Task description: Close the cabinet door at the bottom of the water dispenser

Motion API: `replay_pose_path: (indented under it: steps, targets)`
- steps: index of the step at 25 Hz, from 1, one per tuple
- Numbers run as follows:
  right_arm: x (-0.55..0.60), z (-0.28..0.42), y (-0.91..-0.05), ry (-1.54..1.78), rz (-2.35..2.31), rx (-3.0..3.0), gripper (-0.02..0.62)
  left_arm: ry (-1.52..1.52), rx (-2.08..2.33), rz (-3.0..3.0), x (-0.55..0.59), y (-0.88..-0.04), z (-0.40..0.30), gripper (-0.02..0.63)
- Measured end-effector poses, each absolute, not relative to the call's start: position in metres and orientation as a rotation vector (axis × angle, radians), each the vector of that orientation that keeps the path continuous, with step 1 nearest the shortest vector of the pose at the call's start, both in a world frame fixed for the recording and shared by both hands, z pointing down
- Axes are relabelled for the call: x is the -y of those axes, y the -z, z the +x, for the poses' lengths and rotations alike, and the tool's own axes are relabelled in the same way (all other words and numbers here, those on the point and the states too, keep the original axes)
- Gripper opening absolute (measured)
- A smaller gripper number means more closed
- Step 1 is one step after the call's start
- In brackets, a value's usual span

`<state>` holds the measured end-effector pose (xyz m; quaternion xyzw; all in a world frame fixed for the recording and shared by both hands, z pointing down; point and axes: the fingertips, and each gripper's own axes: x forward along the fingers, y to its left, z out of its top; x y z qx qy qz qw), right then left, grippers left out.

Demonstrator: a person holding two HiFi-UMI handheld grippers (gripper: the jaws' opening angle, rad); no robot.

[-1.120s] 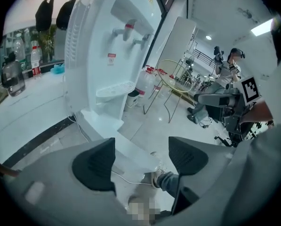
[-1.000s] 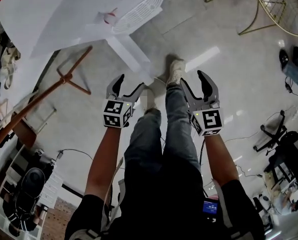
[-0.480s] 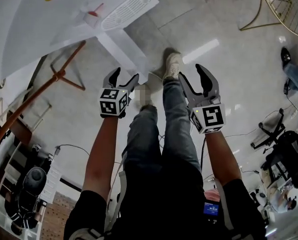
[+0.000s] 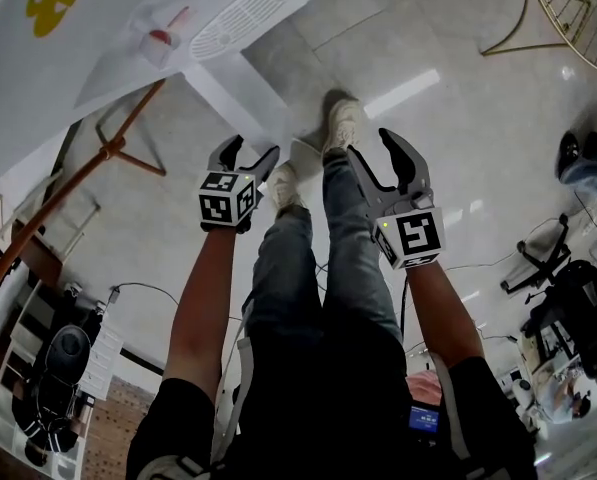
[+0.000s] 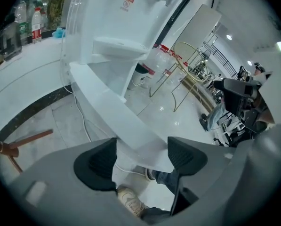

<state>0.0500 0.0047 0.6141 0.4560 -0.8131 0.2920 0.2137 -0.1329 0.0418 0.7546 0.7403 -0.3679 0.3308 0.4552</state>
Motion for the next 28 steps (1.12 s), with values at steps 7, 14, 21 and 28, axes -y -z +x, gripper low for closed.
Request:
replay_pose_path:
  steps: [7, 14, 21, 28]
  targets:
    - [0.007, 0.057, -0.617, -0.817, 1.264, 2.261, 0.224, -0.819, 0.908, 1.813, -0.035, -0.754, -0.125, 0.344]
    - [0.017, 0.063, -0.622, -0.818, 1.278, 2.265, 0.218, -0.829, 0.888, 1.817, -0.023, -0.754, -0.111, 0.333]
    - [0.028, 0.072, -0.627, -0.815, 1.288, 2.267, 0.216, -0.825, 0.865, 1.836, -0.008, -0.754, -0.091, 0.328]
    - [0.036, 0.086, -0.630, -0.828, 1.305, 2.251, 0.215, -0.830, 0.842, 1.872, 0.013, -0.754, -0.069, 0.310]
